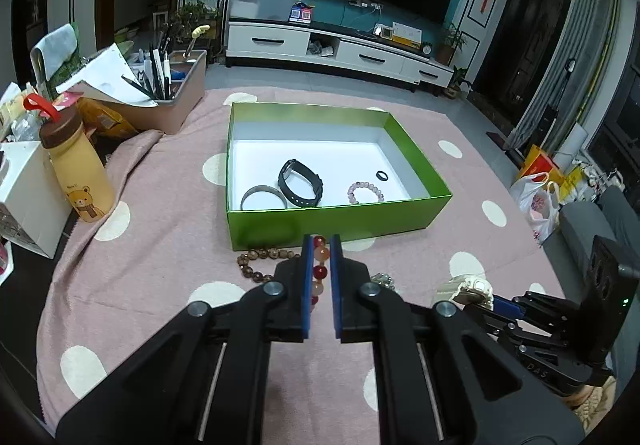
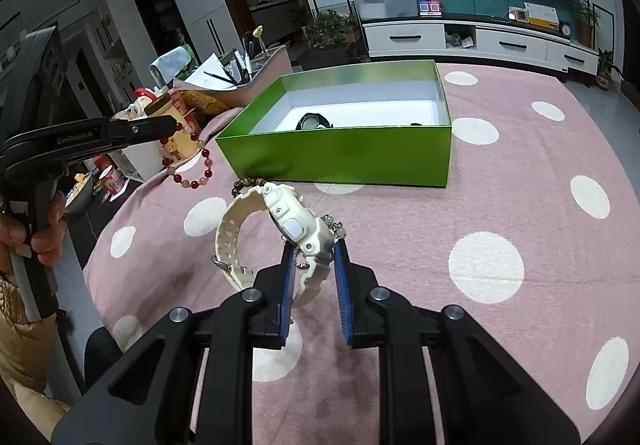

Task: Organize jewelry
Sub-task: 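Lift the red bracelet and white watch and carry both over the green box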

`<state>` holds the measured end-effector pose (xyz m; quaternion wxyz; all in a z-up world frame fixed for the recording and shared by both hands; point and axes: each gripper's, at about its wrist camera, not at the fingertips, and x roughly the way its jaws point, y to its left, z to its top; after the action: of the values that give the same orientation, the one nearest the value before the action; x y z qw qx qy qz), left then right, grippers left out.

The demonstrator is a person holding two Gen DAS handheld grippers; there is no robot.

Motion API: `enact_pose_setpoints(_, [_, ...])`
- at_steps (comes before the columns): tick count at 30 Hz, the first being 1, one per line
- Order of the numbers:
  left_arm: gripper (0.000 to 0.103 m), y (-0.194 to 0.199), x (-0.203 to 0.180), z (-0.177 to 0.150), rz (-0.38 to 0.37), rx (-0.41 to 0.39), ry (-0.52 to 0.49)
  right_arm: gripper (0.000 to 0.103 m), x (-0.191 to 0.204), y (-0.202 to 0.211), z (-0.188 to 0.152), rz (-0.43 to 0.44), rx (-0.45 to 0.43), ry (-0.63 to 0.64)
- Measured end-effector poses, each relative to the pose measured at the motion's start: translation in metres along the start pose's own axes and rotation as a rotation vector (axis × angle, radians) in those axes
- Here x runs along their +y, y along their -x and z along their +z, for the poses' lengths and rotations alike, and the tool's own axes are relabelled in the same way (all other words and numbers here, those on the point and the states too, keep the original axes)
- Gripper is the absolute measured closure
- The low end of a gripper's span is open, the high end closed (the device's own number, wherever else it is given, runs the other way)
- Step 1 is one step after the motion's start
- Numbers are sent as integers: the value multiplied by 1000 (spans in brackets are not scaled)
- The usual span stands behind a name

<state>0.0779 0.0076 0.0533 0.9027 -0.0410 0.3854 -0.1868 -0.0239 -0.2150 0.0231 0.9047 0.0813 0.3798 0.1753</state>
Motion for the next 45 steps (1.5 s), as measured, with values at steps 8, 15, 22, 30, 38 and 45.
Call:
enact_pose_setpoints(8, [96, -1, 6, 8, -29, 5, 34, 83, -9, 1, 3, -3, -12, -27])
enact_pose_setpoints(15, [96, -6, 8, 19, -28, 7, 42, 83, -17, 3, 19, -10, -46, -40])
enact_pose_setpoints(22, [96, -18, 5, 38, -5, -9, 15, 83, -29, 0, 50, -47, -90, -28])
enact_pose_setpoints(30, [96, -45, 2, 65, 17, -16, -8, 83, -39, -18, 80, -102, -113, -13])
enact_pose_setpoints(38, [96, -81, 9, 87, 60, -1, -7, 83, -43, -38, 108, -165, -115, 27])
enact_pose_setpoints(45, [95, -107, 9, 92, 80, 29, -16, 83, -43, -55, 121, -172, -111, 56])
